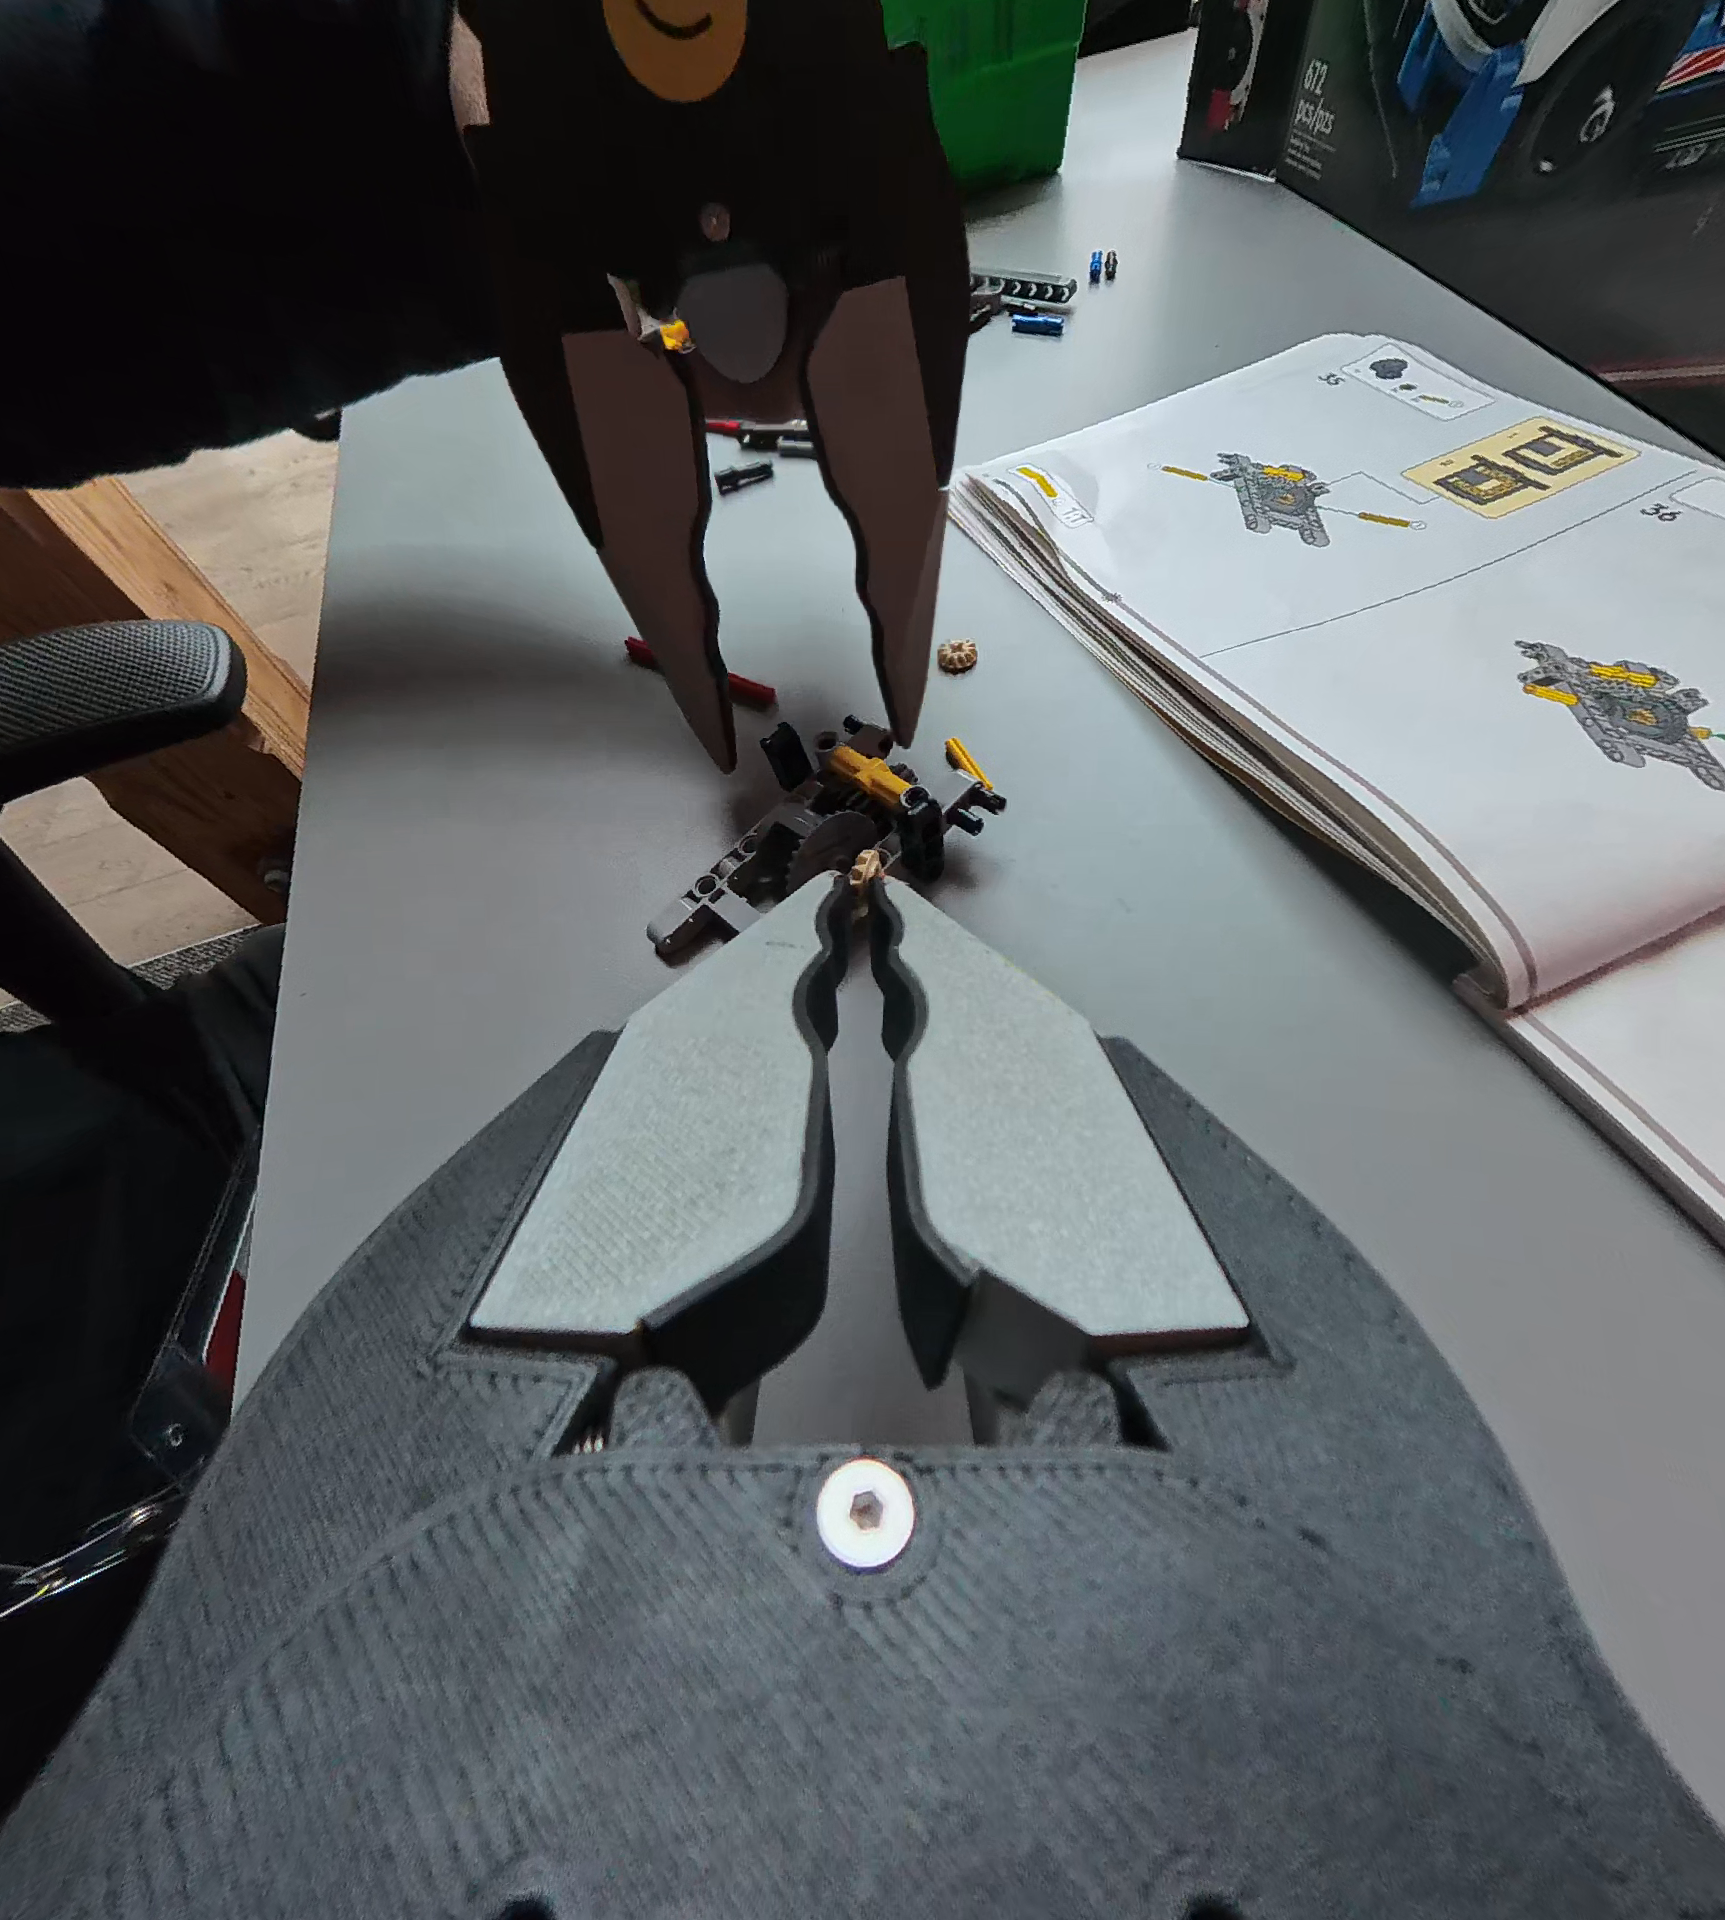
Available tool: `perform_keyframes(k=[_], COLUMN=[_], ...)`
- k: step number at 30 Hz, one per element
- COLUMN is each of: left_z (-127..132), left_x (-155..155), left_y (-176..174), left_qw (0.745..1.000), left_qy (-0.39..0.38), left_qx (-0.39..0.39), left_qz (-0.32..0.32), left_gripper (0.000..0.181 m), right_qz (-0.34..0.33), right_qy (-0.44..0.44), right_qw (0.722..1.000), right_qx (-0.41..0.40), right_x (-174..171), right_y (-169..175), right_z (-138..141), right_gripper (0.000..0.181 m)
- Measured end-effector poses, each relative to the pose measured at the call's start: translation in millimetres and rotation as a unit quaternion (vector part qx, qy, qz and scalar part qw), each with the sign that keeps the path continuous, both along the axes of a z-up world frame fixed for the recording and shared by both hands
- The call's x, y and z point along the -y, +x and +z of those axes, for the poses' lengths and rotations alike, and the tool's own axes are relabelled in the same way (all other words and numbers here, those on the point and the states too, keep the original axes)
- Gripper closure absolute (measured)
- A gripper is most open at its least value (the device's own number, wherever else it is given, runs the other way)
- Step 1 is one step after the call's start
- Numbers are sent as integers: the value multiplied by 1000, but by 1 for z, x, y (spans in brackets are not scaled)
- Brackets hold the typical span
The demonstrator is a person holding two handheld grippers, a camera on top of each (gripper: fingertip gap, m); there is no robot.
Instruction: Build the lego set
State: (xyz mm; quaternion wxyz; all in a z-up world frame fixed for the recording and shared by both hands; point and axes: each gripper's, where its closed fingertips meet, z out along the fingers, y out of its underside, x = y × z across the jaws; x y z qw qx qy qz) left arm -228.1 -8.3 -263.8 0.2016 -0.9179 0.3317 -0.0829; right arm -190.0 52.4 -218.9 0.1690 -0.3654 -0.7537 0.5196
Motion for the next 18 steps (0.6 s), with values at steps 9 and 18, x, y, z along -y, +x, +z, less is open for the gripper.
perform_keyframes(k=[9,18], left_z=[-5,-3], left_x=[12,19], left_y=[24,35], left_qw=[1000,999], left_qy=[8,21], left_qx=[21,25], left_qz=[11,18], left_gripper=[144,141], right_qz=[7,32], right_qy=[6,35], right_qw=[1000,999], right_qx=[4,1], right_x=[-1,2], right_y=[3,6], right_z=[-2,-7], right_gripper=[181,181])
